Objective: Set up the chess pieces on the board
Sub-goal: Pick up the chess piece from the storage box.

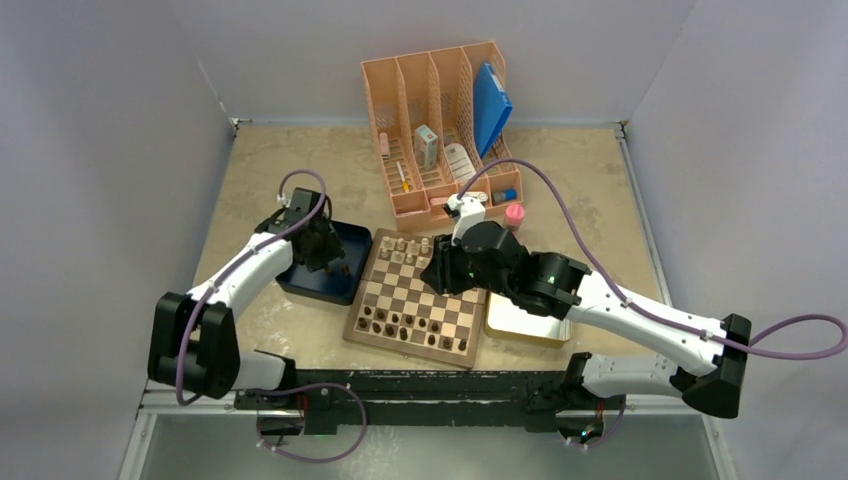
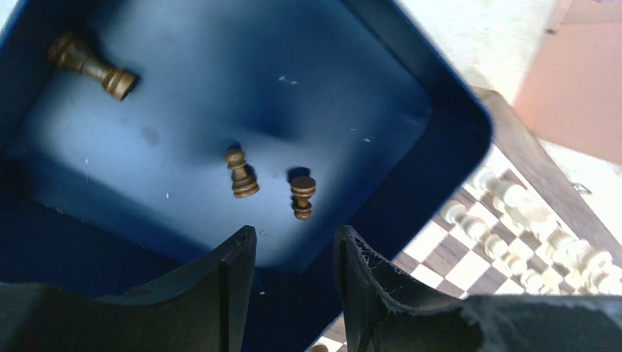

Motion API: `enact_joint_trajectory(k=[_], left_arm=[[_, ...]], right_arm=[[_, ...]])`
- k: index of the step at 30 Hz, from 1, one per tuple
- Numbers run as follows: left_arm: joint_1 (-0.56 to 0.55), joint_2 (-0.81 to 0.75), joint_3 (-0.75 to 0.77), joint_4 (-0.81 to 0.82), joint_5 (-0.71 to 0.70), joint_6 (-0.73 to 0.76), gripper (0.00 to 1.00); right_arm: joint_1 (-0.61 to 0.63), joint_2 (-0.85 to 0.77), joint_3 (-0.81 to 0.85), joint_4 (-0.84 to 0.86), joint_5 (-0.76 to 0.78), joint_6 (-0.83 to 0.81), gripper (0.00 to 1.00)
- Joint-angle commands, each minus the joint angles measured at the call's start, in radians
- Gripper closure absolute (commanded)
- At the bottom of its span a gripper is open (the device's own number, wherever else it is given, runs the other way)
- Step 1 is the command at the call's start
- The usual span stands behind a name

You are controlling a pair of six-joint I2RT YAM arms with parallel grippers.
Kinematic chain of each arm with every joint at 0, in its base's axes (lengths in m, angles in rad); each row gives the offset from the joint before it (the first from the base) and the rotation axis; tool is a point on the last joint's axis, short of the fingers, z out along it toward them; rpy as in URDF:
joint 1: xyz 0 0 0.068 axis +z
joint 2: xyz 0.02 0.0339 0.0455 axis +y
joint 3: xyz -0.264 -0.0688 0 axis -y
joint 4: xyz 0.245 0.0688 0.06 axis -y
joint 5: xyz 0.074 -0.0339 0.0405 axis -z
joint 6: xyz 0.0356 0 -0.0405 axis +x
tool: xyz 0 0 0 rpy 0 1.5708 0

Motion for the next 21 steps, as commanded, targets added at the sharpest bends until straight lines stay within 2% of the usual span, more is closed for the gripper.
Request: enact_joint_trajectory(k=[1,11,21], left_arm=[[-0.002,0.044,0.032,-0.055,-0.060,-0.243,0.57],[-0.003,0.152,0.035,-0.035,-0.039,-0.365,0.59],[-0.004,0.203,0.029,0.025,-0.017,-0.333,0.59]], right_arm=[[0.004,-0.013,-0.017,0.071,0.003,-0.060,0.64],[0.005,-0.019,-0.029,0.092,-0.021,-0.098,0.64],[0.005,0.009,-0.035,0.114,-0.028,-0.110,0.65]])
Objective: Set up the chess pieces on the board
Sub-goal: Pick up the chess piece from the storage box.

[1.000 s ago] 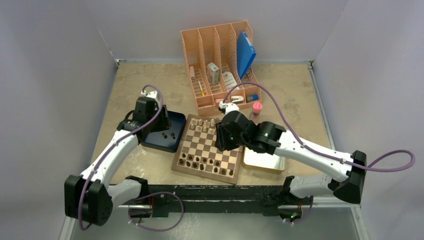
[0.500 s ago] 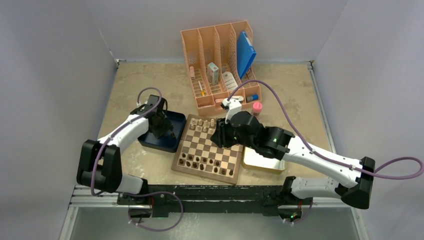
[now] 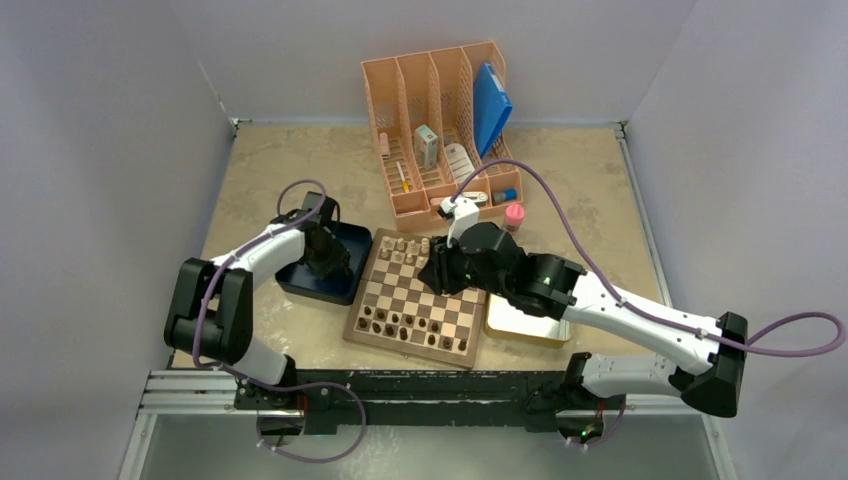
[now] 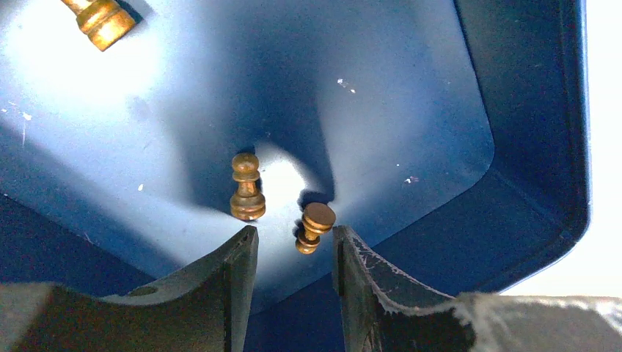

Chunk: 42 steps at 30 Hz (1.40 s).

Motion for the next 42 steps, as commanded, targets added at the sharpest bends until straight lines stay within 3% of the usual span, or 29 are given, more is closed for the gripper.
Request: enact_joint_trajectory(k=[1,10,22,28,36,42], left_arm=[[-0.004,0.014,0.029,0.048,-0.001,-0.001,0.59],[-0.004,0.070,0.034,0.081,0.004,0.020,0.64],[-0.004,0.036,0.043,0.014,-0.043,-0.005,0.91],[-0.001,-0.050,0.060,-0.047,-0.086,-0.059,0.95],[0.002,-0.237,0.061,-0.147,-0.068,-0.207,0.99],[0.004,-0.395,0.085,-0.219,-0.022,-0.288,0.99]], right_arm=[[0.004,0.011,0.000,0.049,-0.018,-0.024,0.65],[0.004,0.033,0.022,0.026,-0.024,-0.029,0.66],[0.004,0.018,0.016,0.061,-0.022,-0.011,0.66],[0.004,0.024,-0.013,0.125,-0.043,0.026,0.68],[0.004,-0.025,-0.111,0.398,-0.123,0.094,0.66],[0.005,-0.037,-0.198,0.630,-0.093,0.180,0.61]])
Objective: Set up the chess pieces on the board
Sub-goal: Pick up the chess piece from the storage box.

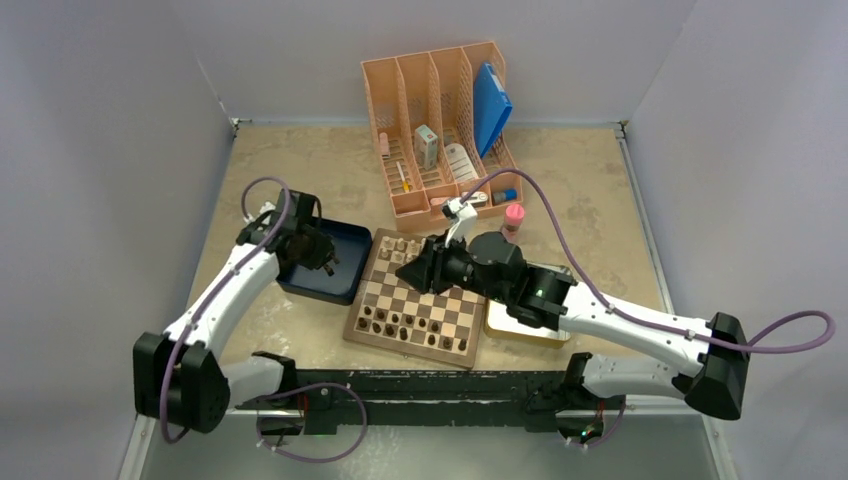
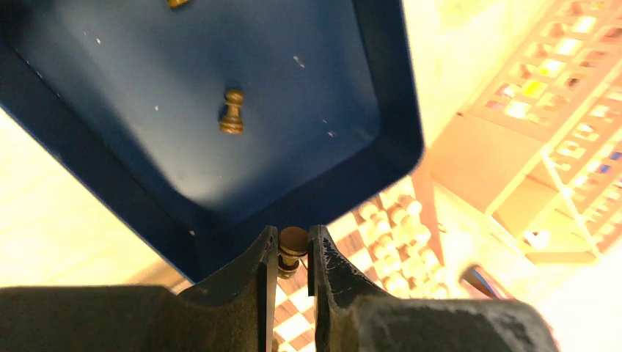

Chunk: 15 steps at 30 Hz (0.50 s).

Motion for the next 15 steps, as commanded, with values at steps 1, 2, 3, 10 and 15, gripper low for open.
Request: enact_joint_trajectory(k=[1,2,3,10,15], left_arm=[[0.004,-0.121,0.053,-0.067,0.045,-0.099,0.99],[0.004,-0.145,0.054,-0.071,0.065,-0.108,1.00],[0.004,-0.168,0.054,-0.076,0.084,-0.117,0.99],[0.005,-0.266,0.052,-0.075,0.253,-0.142,0.98],[0.005,-0.297,0.061,-0.083,0.335,-0.145,0.98]], right_arm=[[0.004,-0.005,-0.038,0.280,0.015,0.065,0.61],[0.005,0.013,-0.038,0.302,0.032,0.056,0.61],[0.006,0.035,-0.036,0.323,0.053,0.043,0.61],[0.043,0.179,-0.081,0.659,0.140,-0.224,0.61],[0.072,0.268,-0.131,0.916,0.114,-0.532,0.60]])
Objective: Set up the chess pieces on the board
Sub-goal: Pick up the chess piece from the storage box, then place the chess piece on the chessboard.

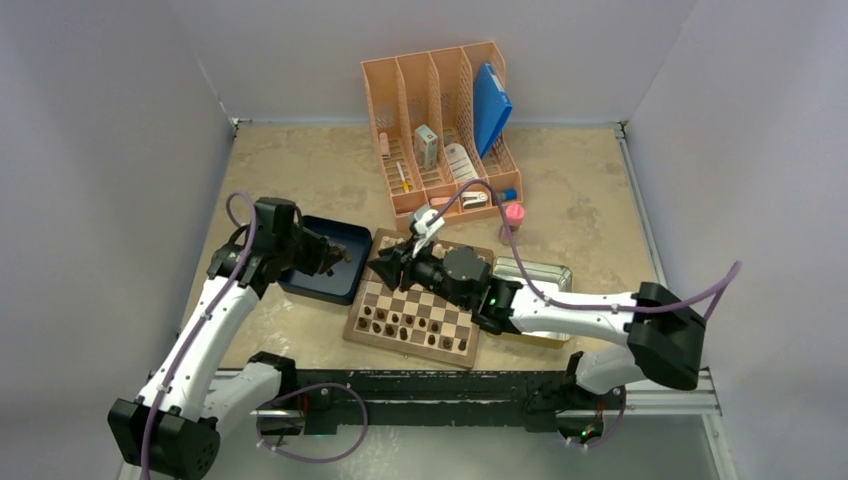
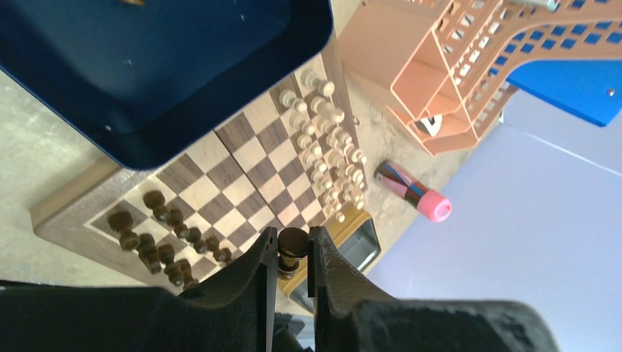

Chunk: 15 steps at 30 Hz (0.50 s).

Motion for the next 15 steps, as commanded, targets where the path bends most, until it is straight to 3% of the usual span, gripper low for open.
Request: enact_joint_trajectory(k=[1,8,15], left_arm=[[0.004,-0.037,0.042,-0.005,0.126,-0.024,0.99],[0.004,-0.055,0.029,-0.014,0.214,-0.001,0.99],[0.004,-0.073,0.013,-0.011,0.297,-0.016,0.99]], right_arm=[[0.030,0.041,-0.046,0.367,0.008,-0.354,0.60],[0.072,0.096,-0.170,0.631,-0.074,-0.765,0.60],[0.108,0.202,-0.174,0.746,-0.028,-0.996,0.61]])
